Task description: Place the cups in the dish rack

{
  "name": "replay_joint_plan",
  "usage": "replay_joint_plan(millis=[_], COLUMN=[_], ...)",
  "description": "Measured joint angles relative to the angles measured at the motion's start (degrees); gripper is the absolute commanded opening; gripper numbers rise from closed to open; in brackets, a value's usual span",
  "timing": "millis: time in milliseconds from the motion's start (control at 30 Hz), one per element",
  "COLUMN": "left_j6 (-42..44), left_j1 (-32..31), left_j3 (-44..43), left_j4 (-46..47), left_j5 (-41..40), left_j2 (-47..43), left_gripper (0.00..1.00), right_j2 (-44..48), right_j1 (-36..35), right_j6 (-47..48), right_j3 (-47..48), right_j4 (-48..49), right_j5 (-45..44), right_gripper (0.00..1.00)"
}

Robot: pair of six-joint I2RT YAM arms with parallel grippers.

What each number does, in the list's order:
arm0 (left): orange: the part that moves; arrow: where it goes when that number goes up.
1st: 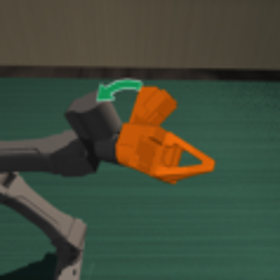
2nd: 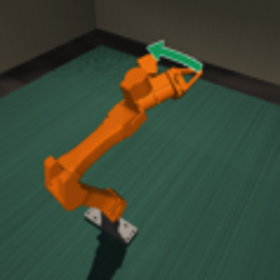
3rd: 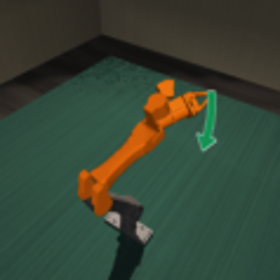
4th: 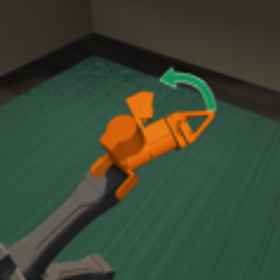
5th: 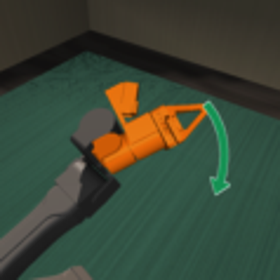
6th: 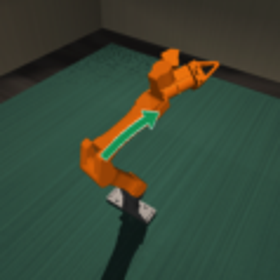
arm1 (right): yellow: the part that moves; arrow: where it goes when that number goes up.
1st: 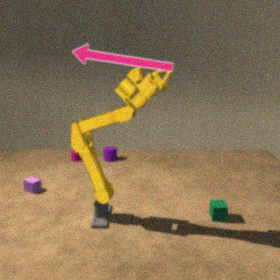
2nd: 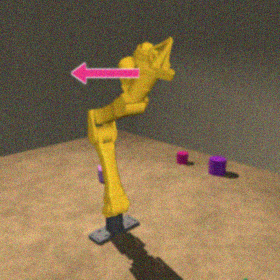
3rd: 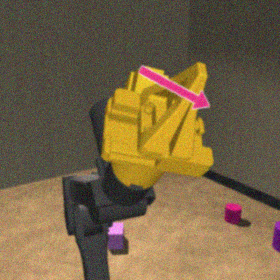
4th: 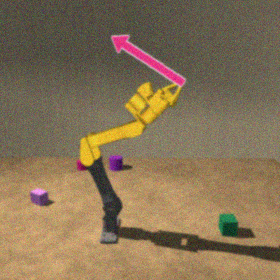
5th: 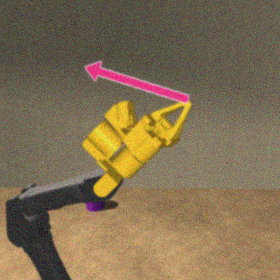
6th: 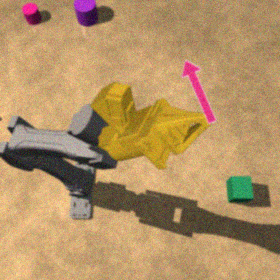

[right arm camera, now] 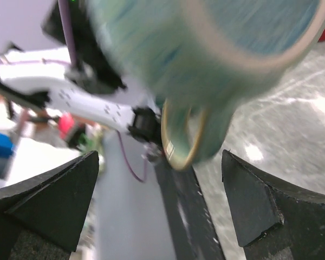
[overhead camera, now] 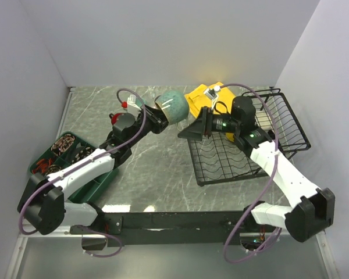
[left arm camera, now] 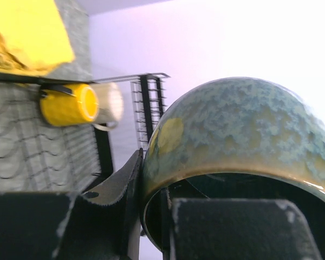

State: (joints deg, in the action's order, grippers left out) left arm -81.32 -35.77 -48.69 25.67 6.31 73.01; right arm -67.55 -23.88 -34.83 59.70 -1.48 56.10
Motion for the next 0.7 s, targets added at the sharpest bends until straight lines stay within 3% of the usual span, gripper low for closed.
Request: replay_joint_plan(millis=[133, 267, 600, 633, 667, 700], left_j6=[-2.84, -4.04, -4.81, -4.96, -5.11, -5.49], left_j1=[-1.11, -1.84, -2.10, -2.14, -2.21, -2.29], left_j3=[0.00, -0.20, -0.94, -0.96, -0.98, -1.27], left_j4=[4.09, 6.40, 9.73, 9.86, 10.08, 9.92], left_j5=[1.03, 2.05, 1.38, 1.38, 1.36, 1.05], left_j2=[1.99, 2.99, 3.02, 3.08, 3.13, 3.23], left_gripper=[0.01, 0.01, 0.01, 0.01, 0.01, 0.01], right_j2=[-4.15, -7.06, -7.74, -7.74, -7.80, -7.96], right_j1=[0.00, 0.00, 0.04, 0.09, 0.17, 0.28], right_j6=[-9.49, -18.21, -29.14, -29.88, -30.18, -30.32], right_j3=[0.17, 0.17, -1.75, -2.01, -2.10, -2.12], right_j4=[8.31, 16.35, 27.52, 28.15, 28.65, 29.66], right_j5=[0.46, 1.60, 3.37, 3.48, 3.52, 3.72], right_gripper=[0.91, 0.74, 0.31, 0.24, 0.04, 0.00])
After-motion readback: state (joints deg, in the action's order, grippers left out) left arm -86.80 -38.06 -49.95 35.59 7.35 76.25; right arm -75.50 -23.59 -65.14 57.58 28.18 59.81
